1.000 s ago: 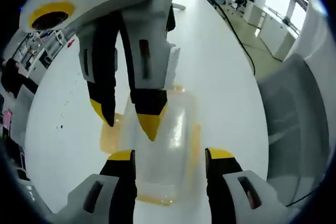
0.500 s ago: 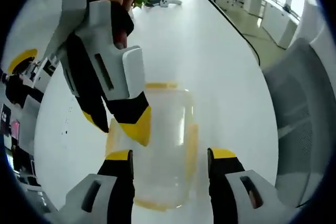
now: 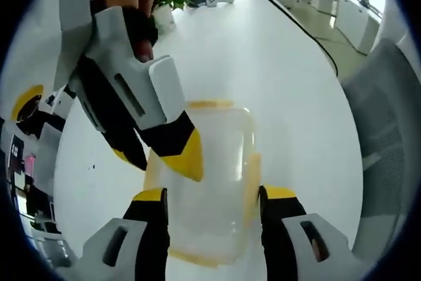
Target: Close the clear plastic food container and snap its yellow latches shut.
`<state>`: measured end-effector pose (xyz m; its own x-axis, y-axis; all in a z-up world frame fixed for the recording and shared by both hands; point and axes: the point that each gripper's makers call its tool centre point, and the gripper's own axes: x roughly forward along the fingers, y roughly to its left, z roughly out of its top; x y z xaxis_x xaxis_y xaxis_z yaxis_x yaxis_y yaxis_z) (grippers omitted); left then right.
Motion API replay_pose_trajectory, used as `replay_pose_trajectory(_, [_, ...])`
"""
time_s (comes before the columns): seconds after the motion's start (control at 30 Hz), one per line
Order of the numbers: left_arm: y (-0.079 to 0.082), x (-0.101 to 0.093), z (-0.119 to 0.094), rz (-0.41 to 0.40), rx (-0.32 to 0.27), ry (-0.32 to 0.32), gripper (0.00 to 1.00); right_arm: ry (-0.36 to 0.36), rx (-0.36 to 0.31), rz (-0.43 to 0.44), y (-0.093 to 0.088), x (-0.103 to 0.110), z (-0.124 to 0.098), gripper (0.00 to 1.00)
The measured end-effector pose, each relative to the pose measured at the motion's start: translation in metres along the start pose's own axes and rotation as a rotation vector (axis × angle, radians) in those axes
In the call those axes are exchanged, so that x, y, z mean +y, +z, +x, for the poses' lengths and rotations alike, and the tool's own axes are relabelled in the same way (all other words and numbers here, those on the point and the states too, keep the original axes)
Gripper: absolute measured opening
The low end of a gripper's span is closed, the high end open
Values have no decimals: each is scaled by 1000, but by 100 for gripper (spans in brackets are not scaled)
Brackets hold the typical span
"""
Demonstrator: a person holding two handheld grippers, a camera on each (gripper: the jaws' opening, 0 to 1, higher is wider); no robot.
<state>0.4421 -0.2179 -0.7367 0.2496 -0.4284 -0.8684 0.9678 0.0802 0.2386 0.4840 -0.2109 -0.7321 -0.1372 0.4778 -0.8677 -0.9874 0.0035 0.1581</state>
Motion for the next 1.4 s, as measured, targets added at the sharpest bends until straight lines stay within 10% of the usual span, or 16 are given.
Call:
replay_pose_trajectory(0.8, [-4,3,12,9,49,75,49,83,154,34,-10,3,9,34])
replay_pose_trajectory(1.4, [-2,6,8,24,30,79,51,66,95,24,0,2,9,38])
